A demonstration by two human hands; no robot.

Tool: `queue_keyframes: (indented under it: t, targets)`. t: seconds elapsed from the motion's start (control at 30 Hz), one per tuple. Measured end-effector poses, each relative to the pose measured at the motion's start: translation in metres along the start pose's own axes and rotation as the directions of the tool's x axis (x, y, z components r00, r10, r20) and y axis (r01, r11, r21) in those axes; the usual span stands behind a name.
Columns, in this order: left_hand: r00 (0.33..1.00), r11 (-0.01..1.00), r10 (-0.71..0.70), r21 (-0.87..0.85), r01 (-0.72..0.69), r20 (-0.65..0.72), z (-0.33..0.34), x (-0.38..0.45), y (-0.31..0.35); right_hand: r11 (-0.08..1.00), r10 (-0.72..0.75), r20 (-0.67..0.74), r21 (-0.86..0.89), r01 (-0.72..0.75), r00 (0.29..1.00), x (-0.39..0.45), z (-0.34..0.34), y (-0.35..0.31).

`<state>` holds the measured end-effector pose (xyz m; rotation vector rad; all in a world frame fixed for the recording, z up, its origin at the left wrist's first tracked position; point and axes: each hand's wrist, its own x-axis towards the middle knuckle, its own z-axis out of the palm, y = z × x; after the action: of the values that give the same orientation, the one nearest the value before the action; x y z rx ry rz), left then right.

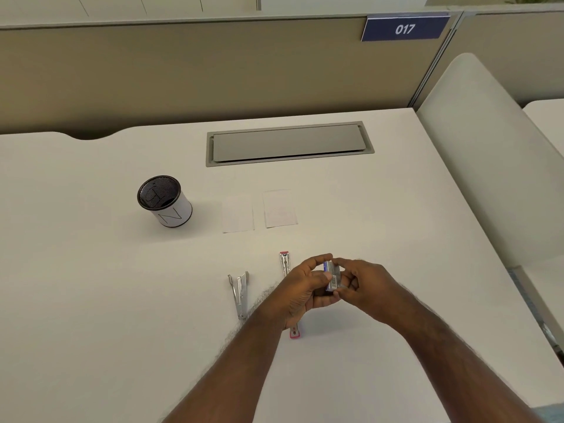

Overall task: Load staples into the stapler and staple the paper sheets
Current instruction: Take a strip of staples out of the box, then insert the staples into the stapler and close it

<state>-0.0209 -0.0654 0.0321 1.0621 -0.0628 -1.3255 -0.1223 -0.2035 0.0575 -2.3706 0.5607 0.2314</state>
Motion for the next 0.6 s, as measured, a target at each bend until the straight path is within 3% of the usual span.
queue_keyframes:
  t: [0.1, 0.17, 0.27, 0.33, 0.37, 0.5, 0.6]
  targets:
    - [0.991, 0.985, 0.077, 0.162, -0.058, -0.11, -0.001, 0.001, -0.001, 0.999, 0.041, -0.042, 0.029, -0.04, 0.998, 0.01, 0.008, 0.009]
    - [0.952, 0.943, 0.214, 0.299, -0.144, -0.217, -0.001, 0.0, -0.002, 0.996, 0.088, -0.066, 0.009, -0.087, 0.994, 0.017, 0.013, 0.016]
    - [0.772, 0.791, 0.517, 0.551, -0.265, -0.37, -0.007, -0.004, 0.0, 0.985, 0.135, -0.102, -0.098, -0.145, 0.986, 0.028, 0.015, 0.025]
    - [0.621, 0.626, 0.695, 0.731, -0.273, -0.364, -0.016, -0.008, -0.002, 0.969, 0.142, -0.112, -0.185, -0.162, 0.983, 0.035, 0.017, 0.03]
    - [0.591, 0.551, 0.735, 0.8, -0.235, -0.332, -0.022, -0.008, -0.003, 0.96, 0.144, -0.121, -0.225, -0.168, 0.982, 0.038, 0.018, 0.031]
    - [0.742, 0.28, 0.61, 0.952, 0.124, -0.276, -0.042, -0.008, -0.01, 0.926, 0.187, -0.156, -0.303, -0.227, 0.97, 0.05, 0.021, 0.035]
    - [0.803, 0.149, 0.511, 0.952, 0.269, -0.307, -0.045, -0.009, -0.016, 0.901, 0.206, -0.138, -0.36, -0.242, 0.969, 0.056, 0.025, 0.038]
